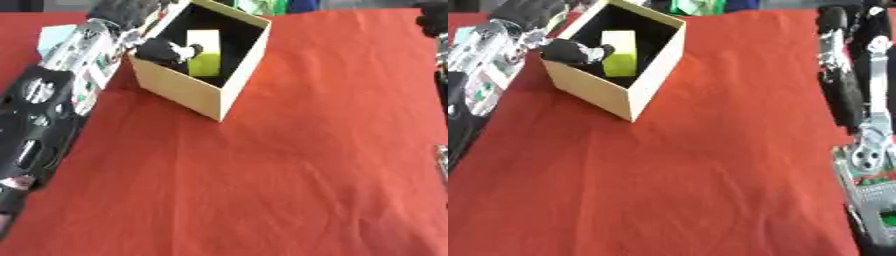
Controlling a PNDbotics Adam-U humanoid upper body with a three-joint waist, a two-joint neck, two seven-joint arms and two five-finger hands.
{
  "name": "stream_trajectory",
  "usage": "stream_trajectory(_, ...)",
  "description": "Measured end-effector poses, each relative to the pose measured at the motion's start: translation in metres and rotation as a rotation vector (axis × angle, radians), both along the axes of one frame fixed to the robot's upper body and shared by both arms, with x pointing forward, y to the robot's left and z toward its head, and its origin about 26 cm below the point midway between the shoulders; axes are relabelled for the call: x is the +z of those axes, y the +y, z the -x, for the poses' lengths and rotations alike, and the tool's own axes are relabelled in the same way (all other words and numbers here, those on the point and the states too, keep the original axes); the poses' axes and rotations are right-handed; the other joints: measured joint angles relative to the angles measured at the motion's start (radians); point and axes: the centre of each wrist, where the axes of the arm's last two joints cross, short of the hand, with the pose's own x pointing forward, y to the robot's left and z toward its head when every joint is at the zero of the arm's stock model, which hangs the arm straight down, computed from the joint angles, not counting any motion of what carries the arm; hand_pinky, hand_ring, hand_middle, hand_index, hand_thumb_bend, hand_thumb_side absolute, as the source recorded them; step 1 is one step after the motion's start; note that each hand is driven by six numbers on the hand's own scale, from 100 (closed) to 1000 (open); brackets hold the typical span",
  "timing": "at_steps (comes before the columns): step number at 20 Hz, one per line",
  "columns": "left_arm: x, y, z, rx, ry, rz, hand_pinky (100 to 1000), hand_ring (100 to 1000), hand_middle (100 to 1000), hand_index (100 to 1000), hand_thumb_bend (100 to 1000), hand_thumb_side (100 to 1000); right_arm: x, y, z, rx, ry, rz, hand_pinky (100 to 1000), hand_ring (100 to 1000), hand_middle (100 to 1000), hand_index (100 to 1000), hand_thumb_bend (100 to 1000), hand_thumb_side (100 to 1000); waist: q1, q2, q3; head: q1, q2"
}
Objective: Pick up objects on the table and place them in the box.
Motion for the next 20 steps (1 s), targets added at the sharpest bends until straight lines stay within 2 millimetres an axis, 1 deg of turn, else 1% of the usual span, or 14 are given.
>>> stream_trajectory(1, 0.002, 0.0, 0.001, -0.008, -0.008, 0.014, 785, 936, 837, 890, 392, 850, 0.0, 0.0, 0.0, 0.0, 0.001, 0.0, 791, 751, 702, 1000, 100, 844, 0.0, -0.001, 0.004, -0.001, 0.0)
stream_trajectory(2, 0.004, -0.001, 0.003, -0.019, -0.015, 0.03, 781, 929, 829, 876, 347, 846, -0.001, 0.0, 0.0, -0.001, 0.002, 0.0, 791, 751, 702, 1000, 100, 842, -0.001, -0.003, 0.009, -0.002, 0.001)
stream_trajectory(4, 0.01, -0.004, 0.009, -0.052, -0.034, 0.065, 779, 926, 827, 868, 320, 848, -0.003, -0.001, 0.0, -0.004, 0.008, -0.001, 791, 751, 702, 1000, 100, 841, -0.003, -0.011, 0.022, -0.007, 0.006)
stream_trajectory(6, 0.02, -0.003, 0.017, -0.085, -0.058, 0.097, 778, 925, 826, 859, 307, 856, -0.004, -0.002, 0.001, -0.006, 0.011, -0.001, 791, 751, 702, 1000, 100, 840, -0.005, -0.02, 0.035, -0.015, 0.015)
stream_trajectory(8, 0.03, 0.003, 0.025, -0.105, -0.075, 0.123, 777, 925, 826, 852, 303, 860, -0.006, -0.003, 0.001, -0.013, 0.019, -0.003, 792, 751, 702, 1000, 100, 838, -0.007, -0.029, 0.048, -0.024, 0.027)
stream_trajectory(11, 0.041, 0.016, 0.033, -0.098, -0.083, 0.14, 777, 931, 828, 844, 309, 850, -0.009, -0.006, 0.002, -0.024, 0.026, -0.004, 791, 752, 702, 1000, 100, 837, -0.007, -0.046, 0.068, -0.039, 0.044)
stream_trajectory(13, 0.044, 0.027, 0.036, -0.079, -0.08, 0.14, 778, 936, 837, 845, 307, 854, -0.011, -0.006, 0.002, -0.03, 0.029, -0.002, 791, 752, 702, 1000, 100, 835, -0.01, -0.055, 0.08, -0.049, 0.054)
stream_trajectory(16, 0.044, 0.044, 0.036, -0.033, -0.061, 0.139, 781, 942, 842, 852, 315, 857, -0.013, -0.008, 0.002, -0.041, 0.033, -0.005, 791, 752, 702, 1000, 100, 835, -0.017, -0.064, 0.092, -0.059, 0.062)
stream_trajectory(20, 0.04, 0.066, 0.032, 0.036, -0.039, 0.139, 781, 943, 846, 855, 309, 875, -0.013, -0.009, 0.002, -0.046, 0.031, -0.005, 792, 752, 702, 1000, 100, 833, -0.025, -0.068, 0.094, -0.067, 0.063)
